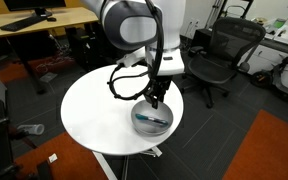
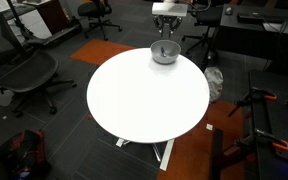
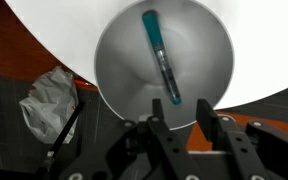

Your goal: Put the marker in the bowl

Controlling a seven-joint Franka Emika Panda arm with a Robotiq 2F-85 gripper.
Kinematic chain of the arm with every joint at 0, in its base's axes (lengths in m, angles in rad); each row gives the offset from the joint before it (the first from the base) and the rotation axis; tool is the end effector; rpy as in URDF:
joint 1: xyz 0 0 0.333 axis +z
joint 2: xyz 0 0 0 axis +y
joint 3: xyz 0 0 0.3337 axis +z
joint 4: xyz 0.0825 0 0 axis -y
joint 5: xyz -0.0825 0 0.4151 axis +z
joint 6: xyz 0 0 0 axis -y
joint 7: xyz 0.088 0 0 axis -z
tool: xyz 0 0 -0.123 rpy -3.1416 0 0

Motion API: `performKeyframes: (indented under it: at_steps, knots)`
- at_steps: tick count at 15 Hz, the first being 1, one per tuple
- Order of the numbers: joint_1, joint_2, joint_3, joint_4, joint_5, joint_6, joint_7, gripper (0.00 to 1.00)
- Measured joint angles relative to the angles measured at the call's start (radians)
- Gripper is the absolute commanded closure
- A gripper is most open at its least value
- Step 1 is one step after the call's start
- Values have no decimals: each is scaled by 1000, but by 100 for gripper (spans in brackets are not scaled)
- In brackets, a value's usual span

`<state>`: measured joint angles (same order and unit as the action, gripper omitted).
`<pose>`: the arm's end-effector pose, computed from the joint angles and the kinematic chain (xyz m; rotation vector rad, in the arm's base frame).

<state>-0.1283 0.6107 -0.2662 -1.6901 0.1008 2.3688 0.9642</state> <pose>0.6739 -0.2572 0.2399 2.3881 -1.9608 0.1687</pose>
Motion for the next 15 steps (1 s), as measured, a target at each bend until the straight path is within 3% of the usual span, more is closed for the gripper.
performKeyframes:
  at_steps: [4,15]
  knots:
    - [-3,13,0,25,0,-8,0,0]
    - [-3,21,0,49,0,-36,0,0]
